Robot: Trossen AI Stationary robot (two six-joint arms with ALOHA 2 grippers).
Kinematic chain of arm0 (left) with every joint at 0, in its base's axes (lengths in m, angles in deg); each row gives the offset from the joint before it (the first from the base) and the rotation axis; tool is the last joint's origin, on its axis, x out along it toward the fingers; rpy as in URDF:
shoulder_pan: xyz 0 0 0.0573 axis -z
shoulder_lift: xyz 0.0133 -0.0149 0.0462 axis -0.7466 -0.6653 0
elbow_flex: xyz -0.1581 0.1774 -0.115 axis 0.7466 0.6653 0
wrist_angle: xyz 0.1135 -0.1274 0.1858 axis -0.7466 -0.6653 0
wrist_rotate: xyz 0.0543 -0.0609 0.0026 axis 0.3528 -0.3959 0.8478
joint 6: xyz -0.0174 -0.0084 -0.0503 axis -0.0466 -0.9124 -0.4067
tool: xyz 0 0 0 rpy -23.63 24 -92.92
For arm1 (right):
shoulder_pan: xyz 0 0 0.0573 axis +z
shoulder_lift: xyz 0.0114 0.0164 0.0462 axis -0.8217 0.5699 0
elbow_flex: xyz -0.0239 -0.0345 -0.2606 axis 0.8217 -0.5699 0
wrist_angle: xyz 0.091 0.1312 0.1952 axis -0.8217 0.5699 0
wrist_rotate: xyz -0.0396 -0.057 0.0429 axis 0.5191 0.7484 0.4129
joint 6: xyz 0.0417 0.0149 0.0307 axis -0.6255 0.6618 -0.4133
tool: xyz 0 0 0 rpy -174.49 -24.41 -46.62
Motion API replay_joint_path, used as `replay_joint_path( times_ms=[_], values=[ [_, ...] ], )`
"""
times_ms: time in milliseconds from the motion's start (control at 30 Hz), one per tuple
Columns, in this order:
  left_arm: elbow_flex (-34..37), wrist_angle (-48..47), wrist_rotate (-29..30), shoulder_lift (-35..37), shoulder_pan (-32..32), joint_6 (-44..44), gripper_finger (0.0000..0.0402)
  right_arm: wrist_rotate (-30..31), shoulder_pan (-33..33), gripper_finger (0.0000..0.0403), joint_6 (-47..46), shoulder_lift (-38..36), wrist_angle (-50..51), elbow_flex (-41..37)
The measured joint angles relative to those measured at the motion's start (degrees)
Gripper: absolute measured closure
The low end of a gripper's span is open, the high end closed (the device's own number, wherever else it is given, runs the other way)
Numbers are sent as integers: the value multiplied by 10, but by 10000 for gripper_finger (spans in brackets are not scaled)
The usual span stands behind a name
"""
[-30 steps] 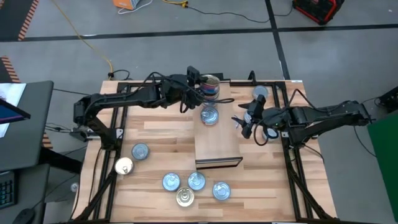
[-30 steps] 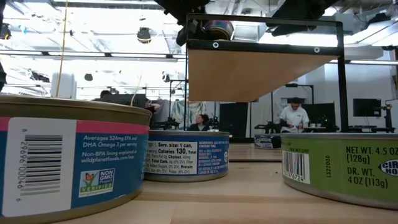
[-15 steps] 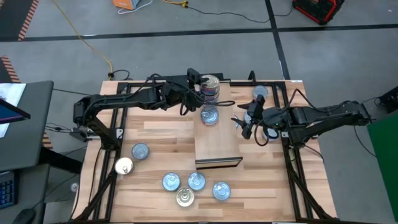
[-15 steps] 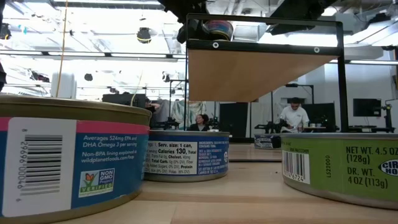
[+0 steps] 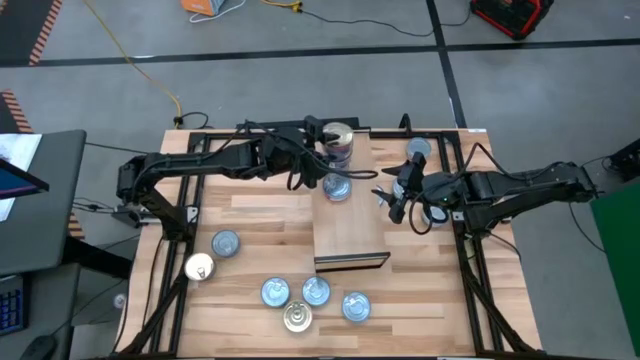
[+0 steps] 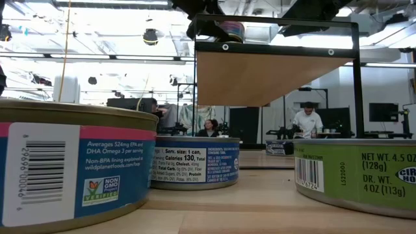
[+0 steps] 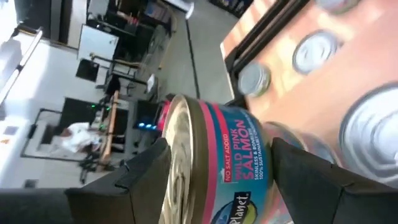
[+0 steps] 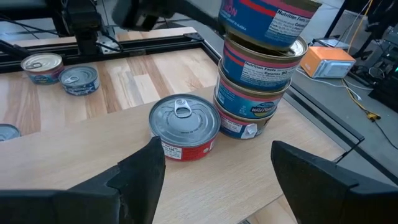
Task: Stack canned seafood by type on shelf
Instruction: Stack the blue and pink tuna can on the shelf on top of the other blue and pink tuna can, then stack the blue tuna can on the shelf on top of the red tuna can
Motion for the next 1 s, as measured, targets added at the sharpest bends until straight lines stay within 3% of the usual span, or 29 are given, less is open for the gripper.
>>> replay_joint_path(
  times_ms=[167,500,733,867,1000],
  values=[
    [-13,-6,-54,0,-16,-47,143,0,0,85,0,0,-1,0],
    [-13,-2,-76,0,-16,-59,143,0,0,85,0,0,-1,0],
    [-13,3,-132,18,-2,-134,143,0,0,85,0,0,15,0],
    [-15,-30,-142,37,31,-209,143,0,0,85,-7,-9,55,0],
    [-13,-141,-130,39,59,-292,143,0,-2,85,-43,-17,114,0]
  ],
)
